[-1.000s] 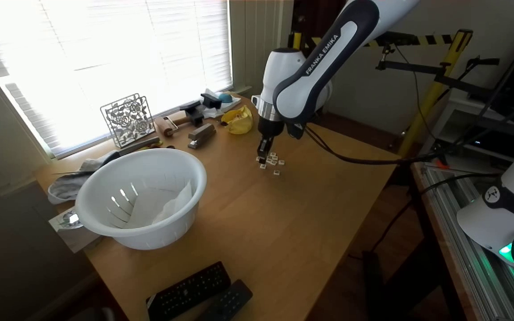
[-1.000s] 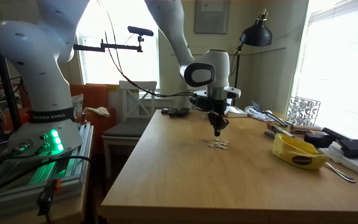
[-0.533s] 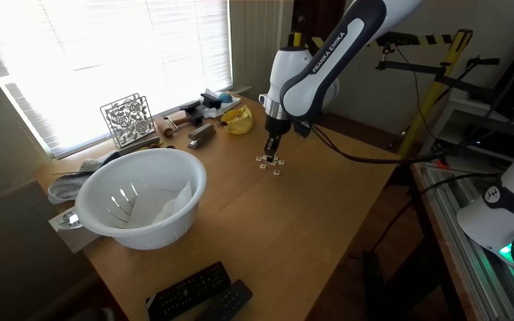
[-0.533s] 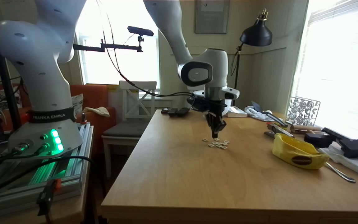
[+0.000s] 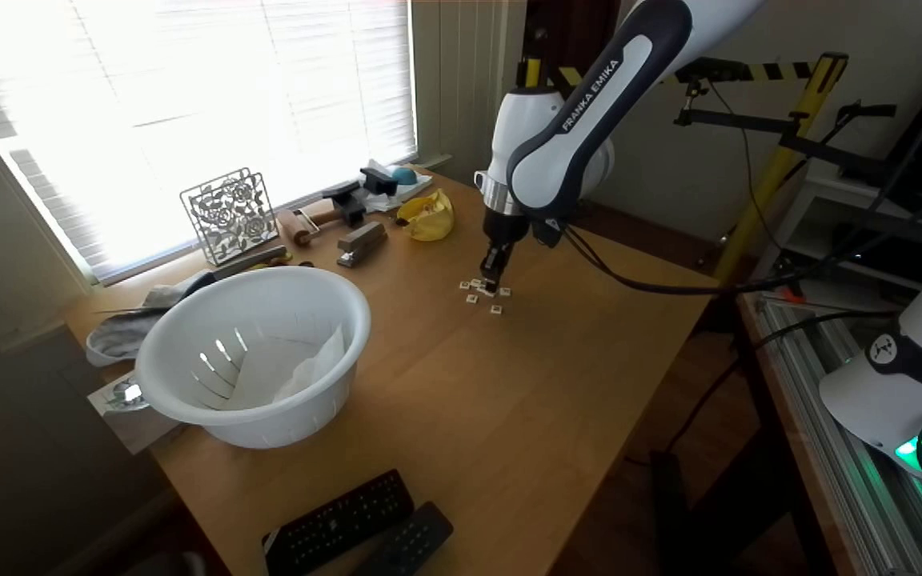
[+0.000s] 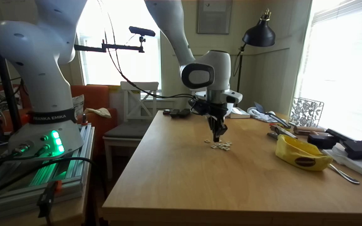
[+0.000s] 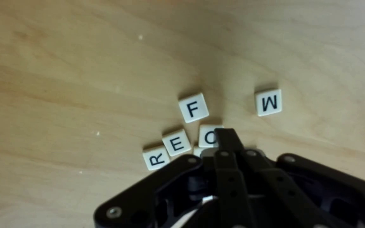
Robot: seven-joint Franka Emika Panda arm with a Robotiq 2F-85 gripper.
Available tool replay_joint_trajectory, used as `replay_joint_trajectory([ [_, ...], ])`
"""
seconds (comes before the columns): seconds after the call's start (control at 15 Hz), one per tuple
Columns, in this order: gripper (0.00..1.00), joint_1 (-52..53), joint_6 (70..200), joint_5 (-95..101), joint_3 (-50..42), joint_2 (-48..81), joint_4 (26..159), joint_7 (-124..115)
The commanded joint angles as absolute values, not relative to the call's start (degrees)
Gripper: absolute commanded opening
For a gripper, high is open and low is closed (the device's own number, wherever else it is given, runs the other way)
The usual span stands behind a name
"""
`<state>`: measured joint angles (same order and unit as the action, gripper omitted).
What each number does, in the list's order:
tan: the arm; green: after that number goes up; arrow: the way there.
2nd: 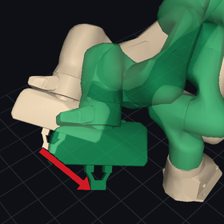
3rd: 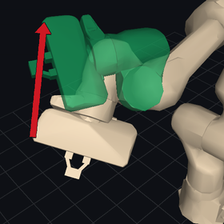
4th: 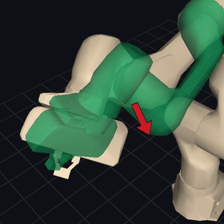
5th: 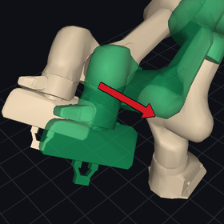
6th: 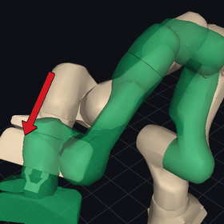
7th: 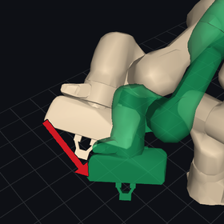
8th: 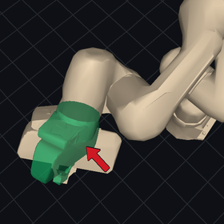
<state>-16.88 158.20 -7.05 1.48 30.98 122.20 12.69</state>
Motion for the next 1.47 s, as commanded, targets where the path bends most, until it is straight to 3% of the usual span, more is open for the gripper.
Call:
replay_joint_trajectory([
  [0.0, 0.0, -17.6, 159.3, -9.2, 2.0, 30.9, 122.7, 12.3],
  [1.4, 0.0, -15.0, 154.3, -5.0, -0.9, 34.2, 120.1, 12.8],
])
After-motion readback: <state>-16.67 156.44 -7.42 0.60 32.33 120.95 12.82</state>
